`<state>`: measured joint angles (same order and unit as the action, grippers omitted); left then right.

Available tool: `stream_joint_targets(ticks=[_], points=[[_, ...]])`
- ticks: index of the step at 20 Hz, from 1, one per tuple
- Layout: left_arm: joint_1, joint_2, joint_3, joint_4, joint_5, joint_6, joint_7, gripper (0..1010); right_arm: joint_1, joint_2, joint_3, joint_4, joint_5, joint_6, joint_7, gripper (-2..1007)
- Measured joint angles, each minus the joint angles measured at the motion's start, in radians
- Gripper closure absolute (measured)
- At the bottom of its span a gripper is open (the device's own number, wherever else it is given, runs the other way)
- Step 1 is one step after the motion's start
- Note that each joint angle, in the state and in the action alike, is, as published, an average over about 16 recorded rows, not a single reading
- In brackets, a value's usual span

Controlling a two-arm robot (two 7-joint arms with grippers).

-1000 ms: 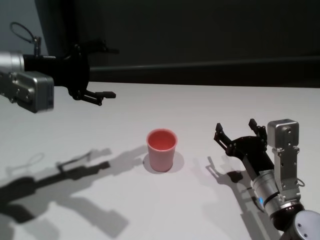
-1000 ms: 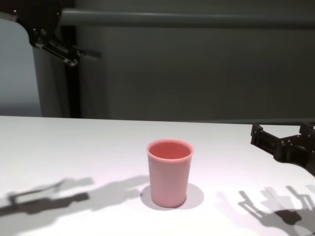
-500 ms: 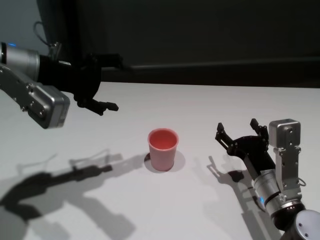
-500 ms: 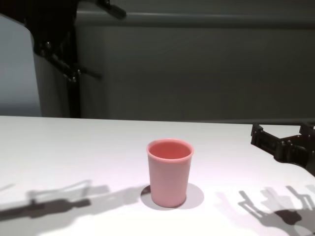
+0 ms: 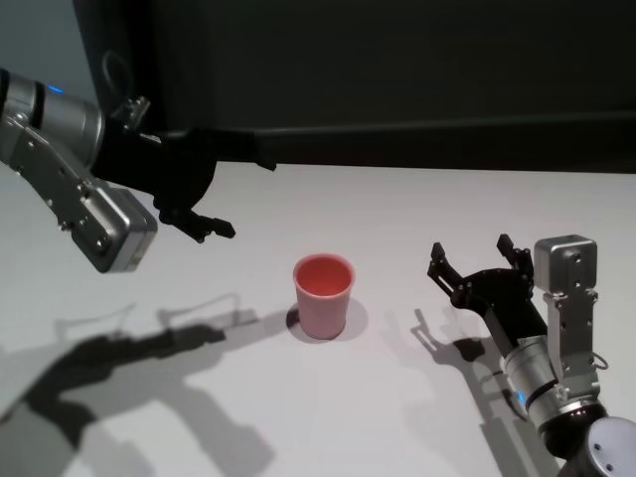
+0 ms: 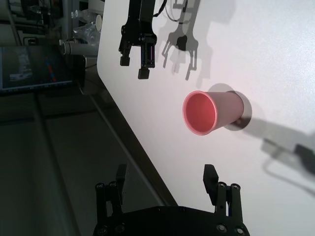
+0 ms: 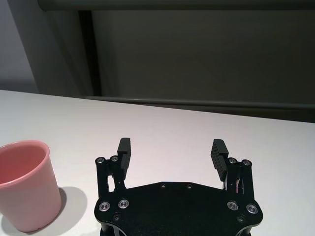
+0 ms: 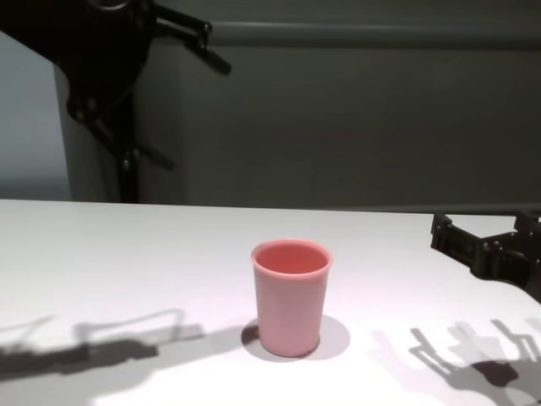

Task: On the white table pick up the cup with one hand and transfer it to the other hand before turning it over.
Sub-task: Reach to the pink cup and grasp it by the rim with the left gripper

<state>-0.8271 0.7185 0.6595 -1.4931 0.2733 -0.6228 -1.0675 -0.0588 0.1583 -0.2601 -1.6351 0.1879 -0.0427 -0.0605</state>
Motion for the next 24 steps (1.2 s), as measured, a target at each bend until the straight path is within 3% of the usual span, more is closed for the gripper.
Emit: stream_joint_targets(ticks=[12,24], points=[[-0.059,-0.057,0.1,0.041,0.084,-0.049,-0.039,9,0.0,0.0,0.0,0.0,0.0,0.0,0.0,5],[-0.098,-0.13,0.202,0.121,0.17,-0.091,-0.058,9,0.0,0.0,0.0,0.0,0.0,0.0,0.0,5]])
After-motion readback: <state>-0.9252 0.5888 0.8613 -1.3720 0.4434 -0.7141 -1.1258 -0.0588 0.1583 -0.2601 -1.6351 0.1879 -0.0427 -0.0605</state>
